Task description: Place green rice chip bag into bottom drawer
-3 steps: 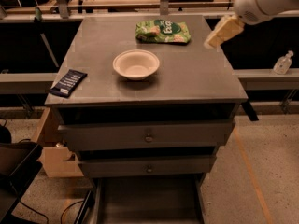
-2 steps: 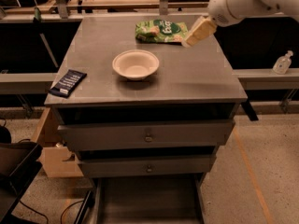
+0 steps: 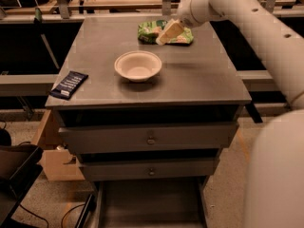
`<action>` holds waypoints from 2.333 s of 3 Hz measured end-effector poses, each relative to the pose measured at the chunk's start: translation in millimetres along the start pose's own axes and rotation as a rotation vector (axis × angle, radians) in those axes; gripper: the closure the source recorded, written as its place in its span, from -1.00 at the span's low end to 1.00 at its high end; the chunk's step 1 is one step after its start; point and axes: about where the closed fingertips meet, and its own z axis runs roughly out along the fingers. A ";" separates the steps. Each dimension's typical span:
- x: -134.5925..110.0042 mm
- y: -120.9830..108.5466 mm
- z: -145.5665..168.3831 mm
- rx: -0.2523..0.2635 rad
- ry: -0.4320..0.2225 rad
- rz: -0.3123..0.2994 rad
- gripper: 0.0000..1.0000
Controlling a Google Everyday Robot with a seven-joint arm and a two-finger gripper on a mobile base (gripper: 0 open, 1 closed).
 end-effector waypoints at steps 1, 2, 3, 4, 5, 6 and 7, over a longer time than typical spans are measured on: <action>-4.5 -1.3 64.6 -0.031 -0.029 0.041 -1.00; -9.4 1.6 112.4 -0.056 -0.040 0.081 -1.00; -7.8 8.2 143.9 -0.076 -0.027 0.118 -1.00; 6.0 13.1 162.4 -0.081 0.017 0.153 -1.00; 19.5 13.4 166.7 -0.081 0.061 0.180 -0.65; 15.0 10.0 163.3 -0.081 0.061 0.179 -0.19; 14.0 9.8 162.5 -0.081 0.061 0.179 0.31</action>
Offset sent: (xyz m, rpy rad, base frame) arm 0.1465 0.0865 -0.0488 0.1321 0.0885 0.0196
